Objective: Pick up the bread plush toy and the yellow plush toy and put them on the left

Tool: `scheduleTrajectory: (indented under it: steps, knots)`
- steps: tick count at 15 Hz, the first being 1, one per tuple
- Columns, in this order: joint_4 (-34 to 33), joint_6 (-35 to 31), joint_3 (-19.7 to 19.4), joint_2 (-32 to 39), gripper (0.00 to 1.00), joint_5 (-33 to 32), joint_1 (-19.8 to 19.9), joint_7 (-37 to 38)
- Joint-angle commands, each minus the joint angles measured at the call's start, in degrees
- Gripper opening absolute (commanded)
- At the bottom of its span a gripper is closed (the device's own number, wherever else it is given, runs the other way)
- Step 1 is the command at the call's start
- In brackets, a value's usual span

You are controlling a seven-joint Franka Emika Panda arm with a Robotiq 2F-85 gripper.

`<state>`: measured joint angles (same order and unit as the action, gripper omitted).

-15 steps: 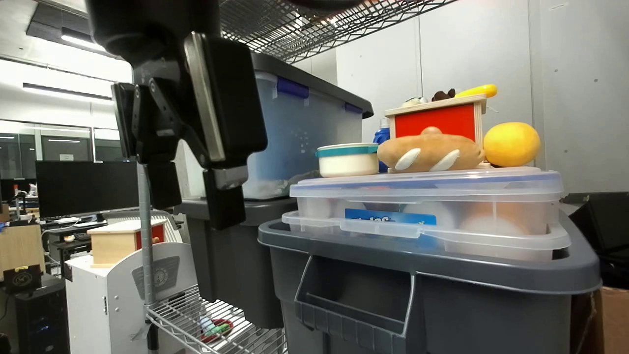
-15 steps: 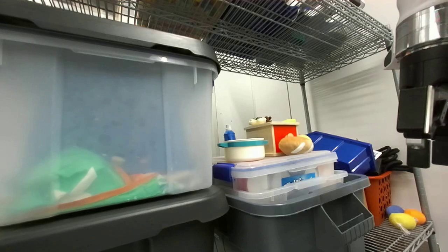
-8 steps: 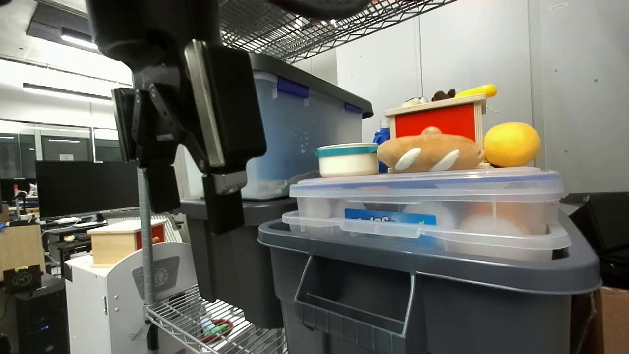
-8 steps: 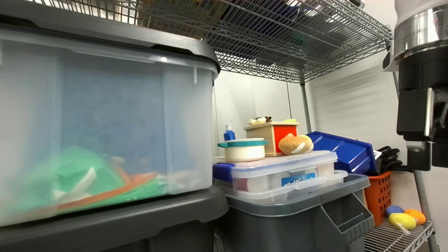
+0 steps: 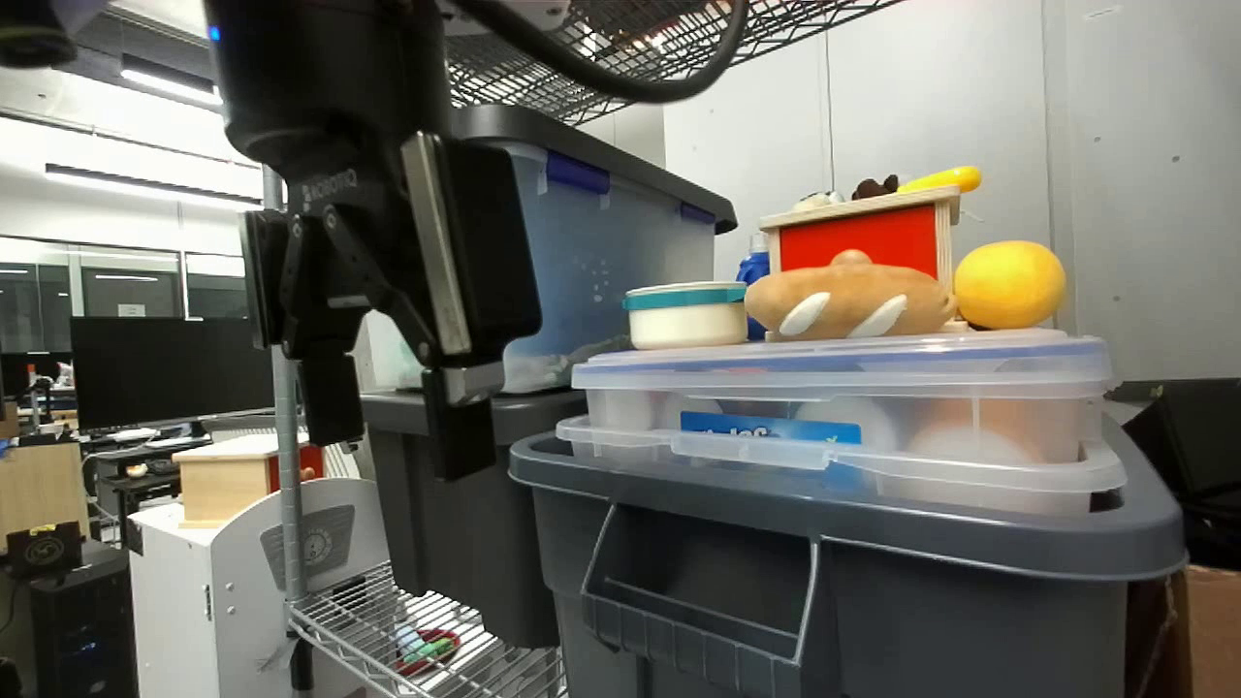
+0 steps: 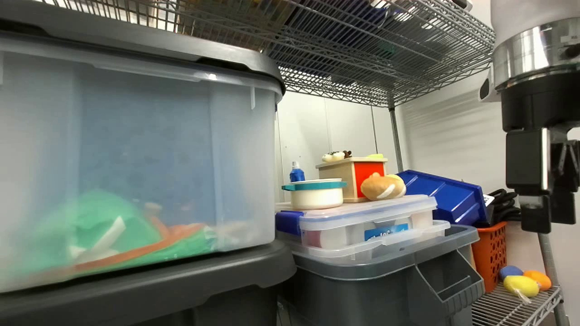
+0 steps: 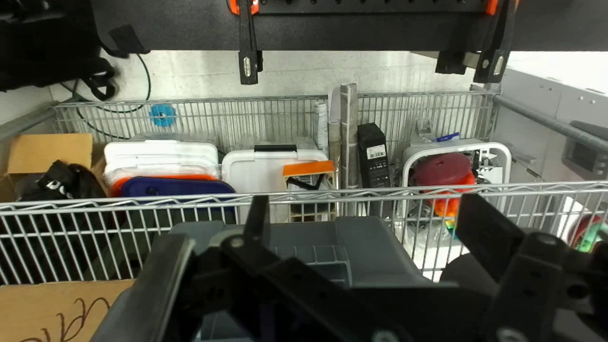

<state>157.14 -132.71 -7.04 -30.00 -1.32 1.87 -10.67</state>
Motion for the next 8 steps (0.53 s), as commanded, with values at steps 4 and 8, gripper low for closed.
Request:
scheduleTrajectory:
  steps: [4,8]
  knots:
    - [-7.03,2.74,1.01,6.23,1.00,-6.46,4.94,4.62]
    - [-9.01,4.15,0.58,8.15,1.00,-6.57,5.22,4.54]
